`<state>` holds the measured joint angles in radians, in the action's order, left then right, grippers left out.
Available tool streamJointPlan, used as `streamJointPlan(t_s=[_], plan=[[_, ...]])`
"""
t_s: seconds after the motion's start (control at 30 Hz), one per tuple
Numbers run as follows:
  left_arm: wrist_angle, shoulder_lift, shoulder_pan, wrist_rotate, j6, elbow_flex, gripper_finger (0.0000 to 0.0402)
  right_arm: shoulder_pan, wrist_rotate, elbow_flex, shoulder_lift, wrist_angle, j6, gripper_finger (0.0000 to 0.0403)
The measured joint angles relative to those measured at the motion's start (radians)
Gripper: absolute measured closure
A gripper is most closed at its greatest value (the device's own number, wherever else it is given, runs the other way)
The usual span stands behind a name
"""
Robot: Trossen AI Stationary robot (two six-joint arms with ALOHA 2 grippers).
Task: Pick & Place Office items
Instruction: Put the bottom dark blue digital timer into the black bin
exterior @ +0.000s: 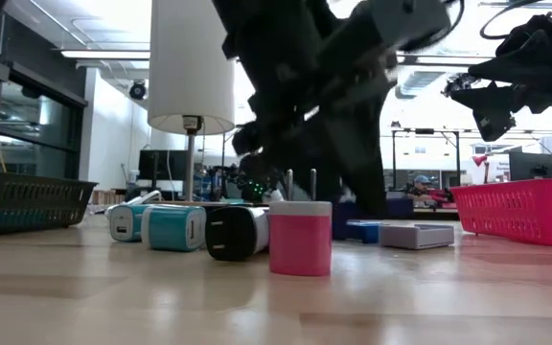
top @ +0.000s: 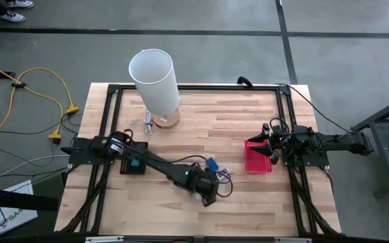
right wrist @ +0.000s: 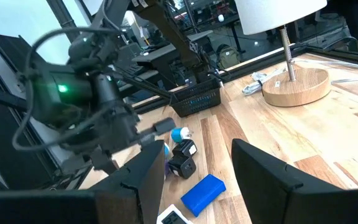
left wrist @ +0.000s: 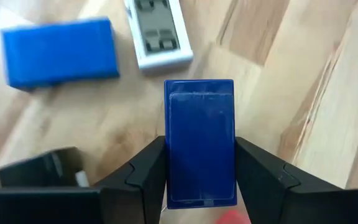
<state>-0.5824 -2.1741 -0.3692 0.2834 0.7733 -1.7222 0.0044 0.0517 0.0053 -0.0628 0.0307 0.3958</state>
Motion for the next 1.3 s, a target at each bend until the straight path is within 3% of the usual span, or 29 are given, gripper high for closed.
streamJointPlan(t_s=[0.33, 0.9, 1.3], plan=[[-0.063, 0.09, -0.009, 0.154, -0.044, -0.001, 0.0245, 0.0, 0.0, 0.0, 0.0, 0.0, 0.0, 0.0229], [-0.598, 0.189, -0.02, 0.232, 0.47, -0.003, 0.0245, 0.0, 0.0, 0.0, 0.0, 0.0, 0.0, 0.0229], [-0.932, 0.221, -0.125, 0.273, 0.868, -0.003, 0.0245, 0.0, 0.0, 0.0, 0.0, 0.0, 0.0, 0.0229]])
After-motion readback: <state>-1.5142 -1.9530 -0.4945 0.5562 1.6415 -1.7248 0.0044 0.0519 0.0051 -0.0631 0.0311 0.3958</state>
